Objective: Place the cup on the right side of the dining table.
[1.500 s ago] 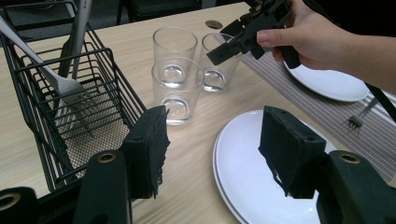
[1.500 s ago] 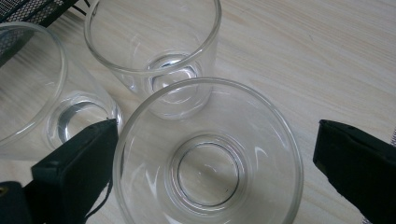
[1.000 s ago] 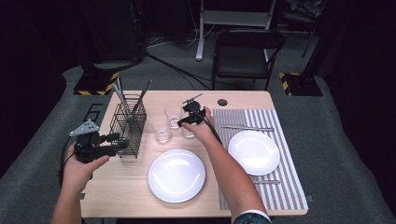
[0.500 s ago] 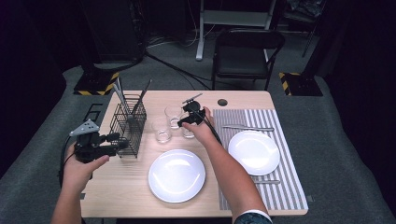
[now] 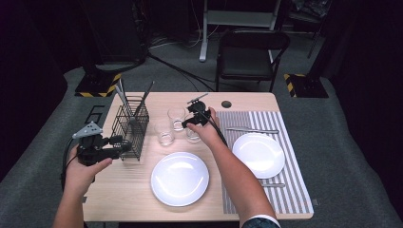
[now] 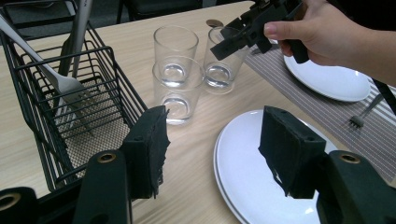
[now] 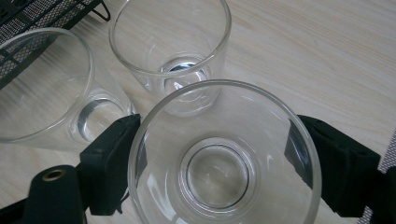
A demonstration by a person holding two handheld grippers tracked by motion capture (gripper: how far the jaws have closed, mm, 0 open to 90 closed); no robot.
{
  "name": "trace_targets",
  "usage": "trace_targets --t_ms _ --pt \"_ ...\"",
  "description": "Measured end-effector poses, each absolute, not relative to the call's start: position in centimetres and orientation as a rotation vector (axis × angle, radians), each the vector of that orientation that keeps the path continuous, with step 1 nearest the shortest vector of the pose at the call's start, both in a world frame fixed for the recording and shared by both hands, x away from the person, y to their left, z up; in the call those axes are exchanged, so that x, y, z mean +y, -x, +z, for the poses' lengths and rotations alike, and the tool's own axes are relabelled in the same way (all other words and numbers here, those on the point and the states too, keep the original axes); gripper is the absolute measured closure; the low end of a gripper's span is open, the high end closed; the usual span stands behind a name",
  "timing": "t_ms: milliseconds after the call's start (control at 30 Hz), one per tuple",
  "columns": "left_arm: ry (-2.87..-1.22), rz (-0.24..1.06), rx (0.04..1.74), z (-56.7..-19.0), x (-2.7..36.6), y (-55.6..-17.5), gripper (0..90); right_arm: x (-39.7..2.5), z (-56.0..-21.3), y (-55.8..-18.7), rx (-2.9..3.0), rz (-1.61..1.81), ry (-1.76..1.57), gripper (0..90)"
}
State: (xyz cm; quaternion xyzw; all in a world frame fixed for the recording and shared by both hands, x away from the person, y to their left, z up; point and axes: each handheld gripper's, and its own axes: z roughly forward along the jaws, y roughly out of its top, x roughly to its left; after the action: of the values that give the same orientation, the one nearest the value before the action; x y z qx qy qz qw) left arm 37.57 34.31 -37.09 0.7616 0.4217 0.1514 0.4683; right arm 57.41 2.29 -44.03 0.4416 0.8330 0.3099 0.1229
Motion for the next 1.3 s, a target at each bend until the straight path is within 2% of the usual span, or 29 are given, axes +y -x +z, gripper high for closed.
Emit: trace_targets --t_ms 600,1300 --pt "-1.878 0.368 1.025 -37.1 33.9 -37.7 41.4 0.8 -42.2 -56.7 2.4 0.918 -1.28 17.5" --pt "-1.892 0.374 1.009 -37.0 33.4 -37.8 41.4 -3.2 -40.0 -55.4 2.334 0.904 -1.321 17.5"
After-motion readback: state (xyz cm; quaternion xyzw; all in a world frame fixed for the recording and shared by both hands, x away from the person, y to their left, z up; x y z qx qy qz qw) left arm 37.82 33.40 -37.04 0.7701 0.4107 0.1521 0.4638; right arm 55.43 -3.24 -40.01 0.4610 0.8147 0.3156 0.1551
